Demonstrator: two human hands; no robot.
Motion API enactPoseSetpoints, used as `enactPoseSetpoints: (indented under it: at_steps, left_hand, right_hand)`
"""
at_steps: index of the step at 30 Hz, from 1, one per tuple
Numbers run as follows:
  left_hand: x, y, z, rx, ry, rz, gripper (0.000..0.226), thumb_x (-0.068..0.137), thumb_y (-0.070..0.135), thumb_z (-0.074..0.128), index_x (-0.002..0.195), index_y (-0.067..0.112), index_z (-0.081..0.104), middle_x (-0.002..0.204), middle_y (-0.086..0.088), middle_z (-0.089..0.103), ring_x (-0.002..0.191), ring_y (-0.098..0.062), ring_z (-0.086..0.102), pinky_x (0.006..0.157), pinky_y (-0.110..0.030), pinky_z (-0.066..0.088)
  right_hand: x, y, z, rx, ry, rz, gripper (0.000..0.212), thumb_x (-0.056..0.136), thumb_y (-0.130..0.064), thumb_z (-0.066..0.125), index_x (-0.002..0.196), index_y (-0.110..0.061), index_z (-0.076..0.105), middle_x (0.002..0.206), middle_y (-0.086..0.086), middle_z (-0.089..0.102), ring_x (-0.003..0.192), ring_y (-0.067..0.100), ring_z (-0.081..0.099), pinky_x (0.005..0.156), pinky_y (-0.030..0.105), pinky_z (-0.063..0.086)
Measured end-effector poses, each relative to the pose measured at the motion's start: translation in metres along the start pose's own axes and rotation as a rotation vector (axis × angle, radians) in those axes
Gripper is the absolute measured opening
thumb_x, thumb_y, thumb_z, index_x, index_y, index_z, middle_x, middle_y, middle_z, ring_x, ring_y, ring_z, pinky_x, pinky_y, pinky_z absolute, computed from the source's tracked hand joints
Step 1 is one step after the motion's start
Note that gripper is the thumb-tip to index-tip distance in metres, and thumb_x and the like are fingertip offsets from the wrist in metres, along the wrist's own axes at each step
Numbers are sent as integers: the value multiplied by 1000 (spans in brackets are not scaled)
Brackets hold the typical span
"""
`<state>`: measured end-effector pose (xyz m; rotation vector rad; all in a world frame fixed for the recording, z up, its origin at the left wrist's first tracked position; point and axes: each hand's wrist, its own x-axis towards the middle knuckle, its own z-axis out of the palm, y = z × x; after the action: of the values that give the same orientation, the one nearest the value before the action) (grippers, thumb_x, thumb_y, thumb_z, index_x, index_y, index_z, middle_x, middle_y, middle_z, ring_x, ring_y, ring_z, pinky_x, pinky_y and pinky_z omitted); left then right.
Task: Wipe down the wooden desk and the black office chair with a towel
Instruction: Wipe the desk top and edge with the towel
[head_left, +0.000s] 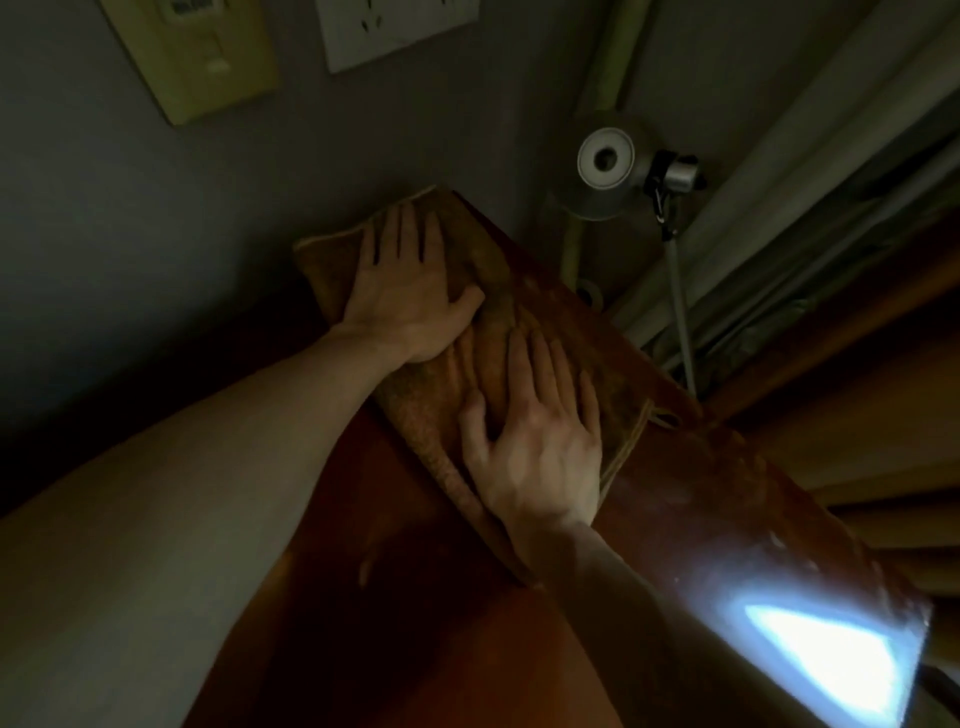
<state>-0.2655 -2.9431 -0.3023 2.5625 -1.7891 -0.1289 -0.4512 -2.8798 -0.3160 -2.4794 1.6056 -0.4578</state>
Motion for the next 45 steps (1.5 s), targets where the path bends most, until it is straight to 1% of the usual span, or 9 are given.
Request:
enactPoseSetpoints:
  at_steps: [4,7,14,19,24,27,30,37,45]
  left_hand:
    - [-3,-4,-3,-27,-1,-11,97,96,71,26,165,7,1,171,-22,-1,160,-32,-3,129,-50,-4]
    - [-12,5,-1,-20,29,-147,99,93,75,30,164,9,11,169,-25,11,158,-37,7,123,-62,-5]
    - [-13,36,14,-80,77,-290,95,93,71,21,165,10,8,169,-27,5,158,-41,0,122,-67,-6]
    - [-13,37,11,-63,69,-281,96,91,72,20,165,11,10,169,-26,7,158,-39,1,124,-66,-3]
    - [-11,34,13,-43,81,-258,96,90,72,16,165,12,10,170,-26,6,159,-38,0,124,-65,-2]
    - [-8,32,15,-17,71,-238,100,84,74,7,165,14,7,170,-24,4,159,-37,-1,124,-66,-2]
    - [-1,31,15,-1,66,-203,98,87,75,10,165,16,6,171,-22,4,159,-36,-2,124,-65,-2]
    - [22,28,10,7,43,-29,94,89,72,18,165,18,8,171,-21,3,159,-34,-1,125,-64,0]
    - [38,29,9,-12,26,42,83,100,67,28,166,20,8,172,-19,2,159,-33,-2,125,-62,-3]
  right_hand:
    - [0,-1,-3,-2,-17,6,70,102,-56,33,162,-21,28,169,1,28,158,16,16,129,42,10]
    - [0,0,-1,-7,-35,0,70,102,-56,32,163,-21,27,169,1,27,158,16,14,129,42,8]
    - [2,1,5,20,12,0,69,102,-53,32,162,-18,29,167,5,30,158,19,17,128,46,14]
    - [-4,2,-7,3,-126,-58,74,103,-55,24,165,-16,15,172,8,16,160,22,7,130,46,5]
    - [39,38,-39,-201,-202,-486,96,92,-73,36,164,-11,20,170,15,18,158,31,12,128,52,9]
    - [55,55,-40,-142,-252,-723,93,96,-66,49,165,-12,18,170,19,14,158,31,13,128,47,14]
    - [45,55,-21,-16,-265,-624,89,99,-62,46,166,-19,5,173,14,0,160,24,2,128,48,14]
    - [35,46,-12,3,-214,-411,81,100,-67,36,165,-34,1,173,6,6,160,19,1,129,46,6]
    - [36,42,-10,-17,-188,-333,83,100,-69,32,166,-26,3,173,4,8,160,19,3,129,43,6]
